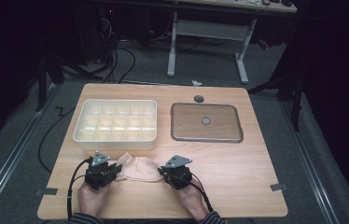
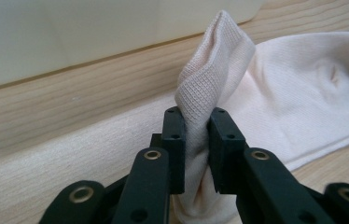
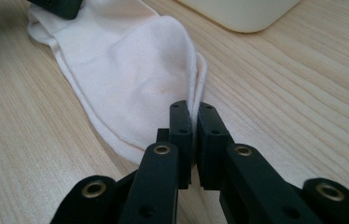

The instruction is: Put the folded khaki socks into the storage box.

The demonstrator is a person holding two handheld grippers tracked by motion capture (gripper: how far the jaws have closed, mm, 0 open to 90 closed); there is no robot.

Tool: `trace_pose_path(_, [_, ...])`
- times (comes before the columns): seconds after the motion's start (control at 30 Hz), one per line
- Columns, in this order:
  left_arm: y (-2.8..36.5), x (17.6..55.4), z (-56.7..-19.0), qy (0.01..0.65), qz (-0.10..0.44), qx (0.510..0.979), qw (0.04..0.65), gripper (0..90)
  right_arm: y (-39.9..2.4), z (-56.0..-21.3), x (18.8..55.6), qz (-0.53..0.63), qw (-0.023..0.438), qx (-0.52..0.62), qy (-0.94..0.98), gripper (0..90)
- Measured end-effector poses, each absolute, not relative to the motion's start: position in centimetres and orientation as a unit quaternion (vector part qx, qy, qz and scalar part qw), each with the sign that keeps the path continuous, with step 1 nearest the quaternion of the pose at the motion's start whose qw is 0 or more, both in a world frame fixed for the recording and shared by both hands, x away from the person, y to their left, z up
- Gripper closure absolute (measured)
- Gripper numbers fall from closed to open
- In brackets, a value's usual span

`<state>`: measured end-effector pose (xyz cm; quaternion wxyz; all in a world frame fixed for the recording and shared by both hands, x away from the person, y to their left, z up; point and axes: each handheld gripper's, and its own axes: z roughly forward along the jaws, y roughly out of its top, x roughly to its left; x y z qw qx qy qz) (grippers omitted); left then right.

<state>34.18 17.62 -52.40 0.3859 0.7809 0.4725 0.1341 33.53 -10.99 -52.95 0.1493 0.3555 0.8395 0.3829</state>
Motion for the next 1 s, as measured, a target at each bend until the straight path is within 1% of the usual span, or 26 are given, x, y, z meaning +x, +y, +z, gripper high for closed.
trace_pose_path(0.33, [16.2, 33.9, -51.0, 0.445, 0.143, 0.792, 0.394, 78.4, -12.4, -52.2, 33.3, 0.399, 0.151, 0.367, 0.827, 86.3])
trace_pose_path(0.9, [14.7, 33.8, -50.6, 0.427, 0.12, 0.792, 0.418, 78.2, -14.7, -51.5, 33.0, 0.405, 0.157, 0.385, 0.815, 86.3])
trace_pose_path(1.0, [14.0, 33.8, -50.4, 0.418, 0.117, 0.796, 0.422, 78.1, -15.3, -51.2, 32.7, 0.405, 0.165, 0.384, 0.813, 86.2])
